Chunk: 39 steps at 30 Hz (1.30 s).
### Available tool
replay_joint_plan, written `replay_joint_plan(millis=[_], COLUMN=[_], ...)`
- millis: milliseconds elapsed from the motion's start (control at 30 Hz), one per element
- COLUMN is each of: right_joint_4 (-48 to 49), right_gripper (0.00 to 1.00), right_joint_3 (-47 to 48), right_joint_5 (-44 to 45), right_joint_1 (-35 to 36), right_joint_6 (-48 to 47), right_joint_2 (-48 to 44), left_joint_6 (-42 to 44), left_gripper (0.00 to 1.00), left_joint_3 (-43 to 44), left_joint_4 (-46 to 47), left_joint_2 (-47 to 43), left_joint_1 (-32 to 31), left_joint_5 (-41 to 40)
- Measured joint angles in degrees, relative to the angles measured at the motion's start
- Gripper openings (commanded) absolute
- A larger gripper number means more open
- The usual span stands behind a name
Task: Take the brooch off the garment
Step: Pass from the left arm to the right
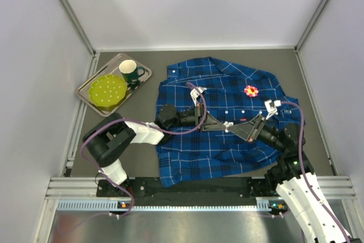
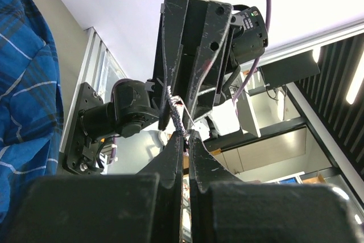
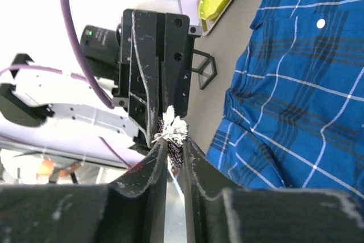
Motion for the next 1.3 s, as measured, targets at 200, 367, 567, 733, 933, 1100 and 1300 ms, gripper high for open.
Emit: replay_joint_plan(millis=[200,367,567,733,933,1100,1300], right_joint_4=[1.0,-0.1,-0.1,-1.5,-3.6,-4.3,-4.6], right_gripper=[0.00,0.00,0.00,0.00,0.00,0.00,0.00], right_joint_3=[0.0,0.0,0.1,0.9,2.1,3.0,3.3], right_joint_5=[0.0,0.5,-0.5,-0.7,-2.5,-4.2,-6.4], right_joint_1=[-0.2,-0.2,-0.2,-0.2,-0.2,-0.2,-0.2], right_joint_6=[1.4,0.8,-0.1,-1.0,-2.7,-3.9,-5.3], right_joint_2=[-0.5,-1.9,-2.0,-1.5,0.9,1.5,2.2], left_joint_6=[0.4,2.4,7.5,10.6,13.2,16.9,17.6], left_gripper=[0.03,0.25,0.51,0.51,0.58,0.57,0.54], left_joint_3=[0.0,0.0,-1.8,-3.7,-1.1,1.1,2.2], left_joint_4=[0.7,0.7,-1.3,-2.4,-7.5,-14.9,-18.5], left_joint_2=[0.0,-0.4,-4.5,-10.5,-12.2,-12.2,-11.0], left_joint_1=[0.1,-0.2,0.1,3.4,4.5,4.4,4.4], left_joint_5=[-0.2,-0.1,-0.6,0.5,2.1,2.5,4.9])
